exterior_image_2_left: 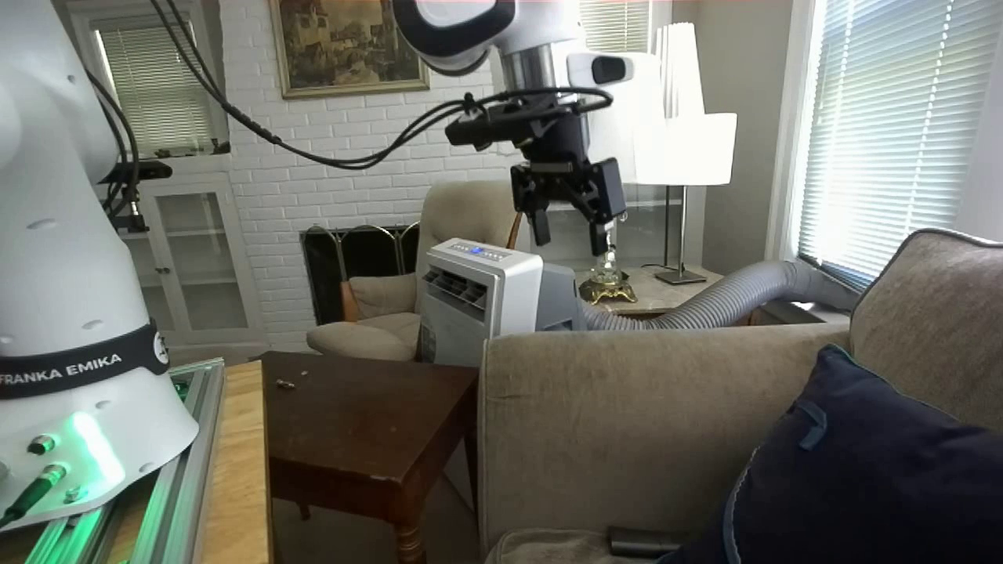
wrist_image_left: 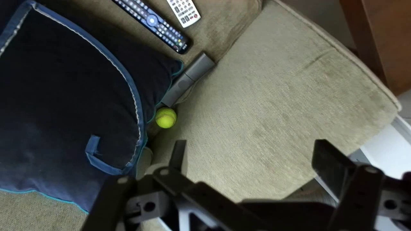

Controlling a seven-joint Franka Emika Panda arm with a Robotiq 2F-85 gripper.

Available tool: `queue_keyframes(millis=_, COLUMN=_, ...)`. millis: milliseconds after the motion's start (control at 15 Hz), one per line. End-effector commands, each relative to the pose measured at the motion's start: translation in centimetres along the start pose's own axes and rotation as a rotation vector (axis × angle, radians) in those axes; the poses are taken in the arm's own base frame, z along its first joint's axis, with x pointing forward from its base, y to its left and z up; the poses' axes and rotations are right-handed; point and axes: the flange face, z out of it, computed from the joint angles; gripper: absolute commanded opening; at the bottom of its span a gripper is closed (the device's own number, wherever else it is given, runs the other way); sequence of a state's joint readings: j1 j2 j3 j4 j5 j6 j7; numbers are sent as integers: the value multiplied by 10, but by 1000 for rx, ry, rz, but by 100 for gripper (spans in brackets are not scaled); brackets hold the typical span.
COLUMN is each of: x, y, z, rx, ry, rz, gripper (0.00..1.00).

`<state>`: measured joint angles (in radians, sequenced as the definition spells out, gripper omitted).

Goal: Pick the remotes on the seat and put them on the arm of the sofa

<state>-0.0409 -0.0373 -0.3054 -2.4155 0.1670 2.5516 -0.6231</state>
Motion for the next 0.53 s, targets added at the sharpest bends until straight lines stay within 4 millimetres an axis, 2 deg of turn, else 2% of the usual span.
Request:
queue_keyframes(millis=0, x=2, y=24, z=56, rx=-134, ry=-95, rz=-95, gripper=100)
queue_keyframes(millis=200, x=-2, y=46, z=92, rx=-276, ry=-151, rz=-174, gripper=100)
queue_keyframes(millis=333, x=-4, y=55, z=99, rx=-304, ry=-183, rz=-156, gripper=100)
queue_keyframes(millis=400, x=-11, y=44, z=92, rx=-262, ry=-163, rz=-160, gripper=100)
queue_keyframes(millis=467, x=-11, y=48, z=97, rx=-274, ry=-176, rz=-157, gripper=100)
